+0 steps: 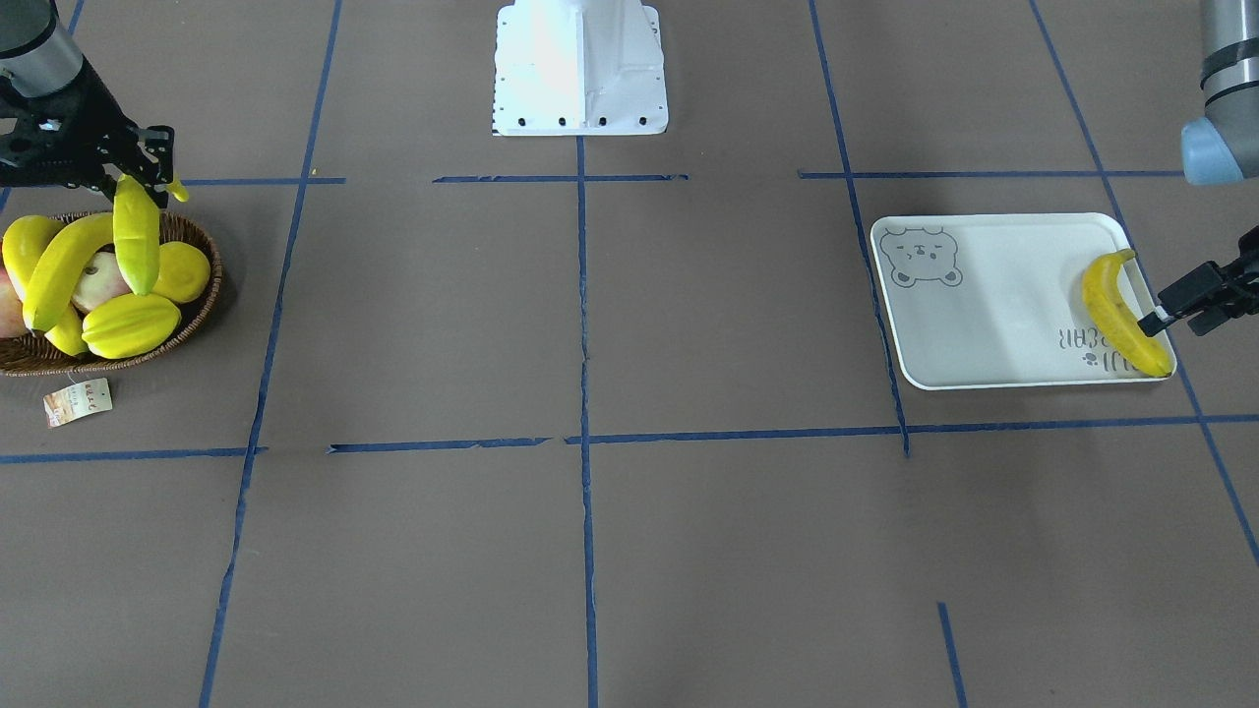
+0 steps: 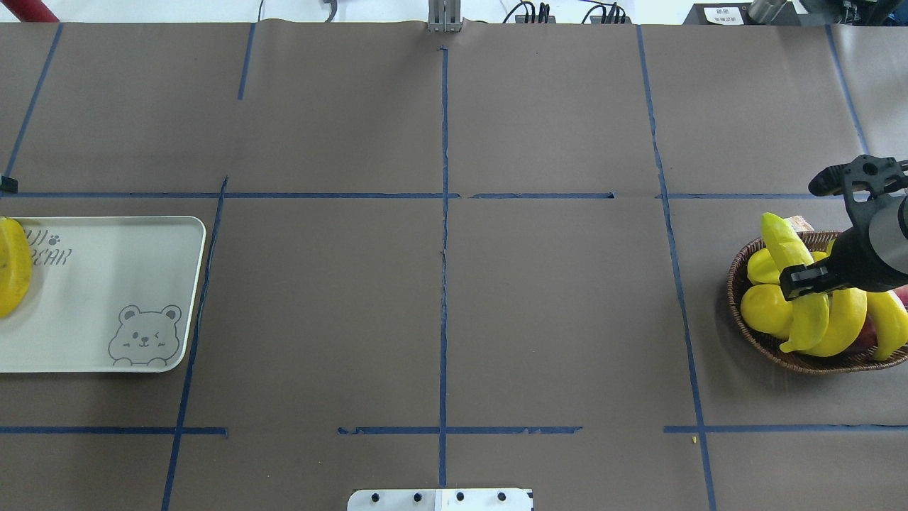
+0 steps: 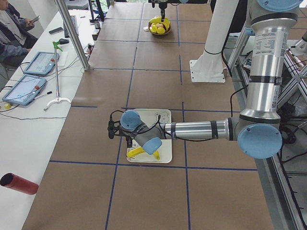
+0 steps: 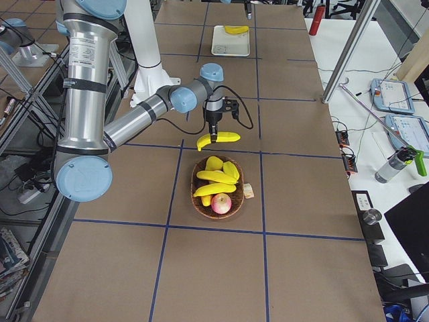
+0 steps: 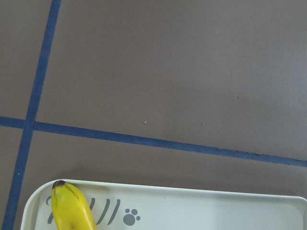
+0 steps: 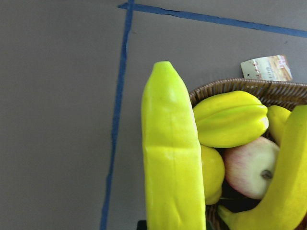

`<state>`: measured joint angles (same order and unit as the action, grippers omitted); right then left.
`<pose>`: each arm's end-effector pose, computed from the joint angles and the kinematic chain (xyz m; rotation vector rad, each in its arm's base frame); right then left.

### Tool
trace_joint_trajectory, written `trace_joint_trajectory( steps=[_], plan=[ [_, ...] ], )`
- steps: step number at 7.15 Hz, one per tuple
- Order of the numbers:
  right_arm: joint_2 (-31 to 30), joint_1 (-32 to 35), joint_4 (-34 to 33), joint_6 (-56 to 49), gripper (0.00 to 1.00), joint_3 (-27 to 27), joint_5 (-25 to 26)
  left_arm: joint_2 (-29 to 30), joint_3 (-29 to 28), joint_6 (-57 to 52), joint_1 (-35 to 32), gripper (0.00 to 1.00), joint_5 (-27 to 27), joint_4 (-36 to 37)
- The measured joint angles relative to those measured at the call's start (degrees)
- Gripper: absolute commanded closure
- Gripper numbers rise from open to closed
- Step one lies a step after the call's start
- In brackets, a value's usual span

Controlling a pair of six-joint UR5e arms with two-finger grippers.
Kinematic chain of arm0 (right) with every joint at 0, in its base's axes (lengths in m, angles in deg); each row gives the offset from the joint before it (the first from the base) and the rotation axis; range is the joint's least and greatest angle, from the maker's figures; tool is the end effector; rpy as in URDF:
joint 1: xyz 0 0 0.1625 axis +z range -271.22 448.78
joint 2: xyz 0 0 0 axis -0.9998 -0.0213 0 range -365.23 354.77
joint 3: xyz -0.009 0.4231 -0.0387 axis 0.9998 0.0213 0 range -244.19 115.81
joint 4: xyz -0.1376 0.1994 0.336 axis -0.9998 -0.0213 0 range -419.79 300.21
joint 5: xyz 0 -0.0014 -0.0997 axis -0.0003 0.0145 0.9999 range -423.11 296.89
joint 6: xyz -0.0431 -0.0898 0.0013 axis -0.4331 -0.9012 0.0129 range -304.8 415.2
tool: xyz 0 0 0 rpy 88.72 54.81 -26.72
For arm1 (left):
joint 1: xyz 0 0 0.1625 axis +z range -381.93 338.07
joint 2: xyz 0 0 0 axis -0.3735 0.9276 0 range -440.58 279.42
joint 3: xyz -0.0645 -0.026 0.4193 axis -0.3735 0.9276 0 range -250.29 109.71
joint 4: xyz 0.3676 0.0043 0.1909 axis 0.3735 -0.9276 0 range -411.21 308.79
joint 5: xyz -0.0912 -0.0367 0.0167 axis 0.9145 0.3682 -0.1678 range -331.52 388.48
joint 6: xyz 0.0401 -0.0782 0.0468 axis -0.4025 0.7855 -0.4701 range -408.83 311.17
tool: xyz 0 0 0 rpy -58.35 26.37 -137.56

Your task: Transfer all bananas from basket to plate

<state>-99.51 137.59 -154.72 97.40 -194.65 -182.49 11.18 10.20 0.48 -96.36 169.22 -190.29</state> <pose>-0.2097 -0.3680 0.3772 0.0658 -0.7279 -0.1228 0.0849 -0.5143 0.6217 0.1138 1.0719 -0.2117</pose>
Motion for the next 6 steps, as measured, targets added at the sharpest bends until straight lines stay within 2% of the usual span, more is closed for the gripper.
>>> trace_joint_trajectory(
  steps=[1, 3, 4, 6],
  plan=[
    [3.51, 0.04, -0.54, 0.92, 1.0, 0.22, -2.19, 0.9, 0.15, 2.3, 0.16, 0.0, 0.06, -0.21],
    [14.47, -0.33, 0.91, 7.4, 1.0, 5.36, -5.86, 5.31, 1.26, 13.63, 2.96, 0.0, 0.12, -1.0],
    [20.1, -1.3, 4.48, 12.82, 1.0, 9.26, -7.06, 7.88, 2.29, 19.57, 5.09, 0.0, 0.09, -1.12],
    [26.46, -5.75, 21.06, 26.09, 1.0, 18.21, -5.96, 13.05, 5.21, 32.24, 9.79, 0.0, 0.02, -1.18]
  ],
)
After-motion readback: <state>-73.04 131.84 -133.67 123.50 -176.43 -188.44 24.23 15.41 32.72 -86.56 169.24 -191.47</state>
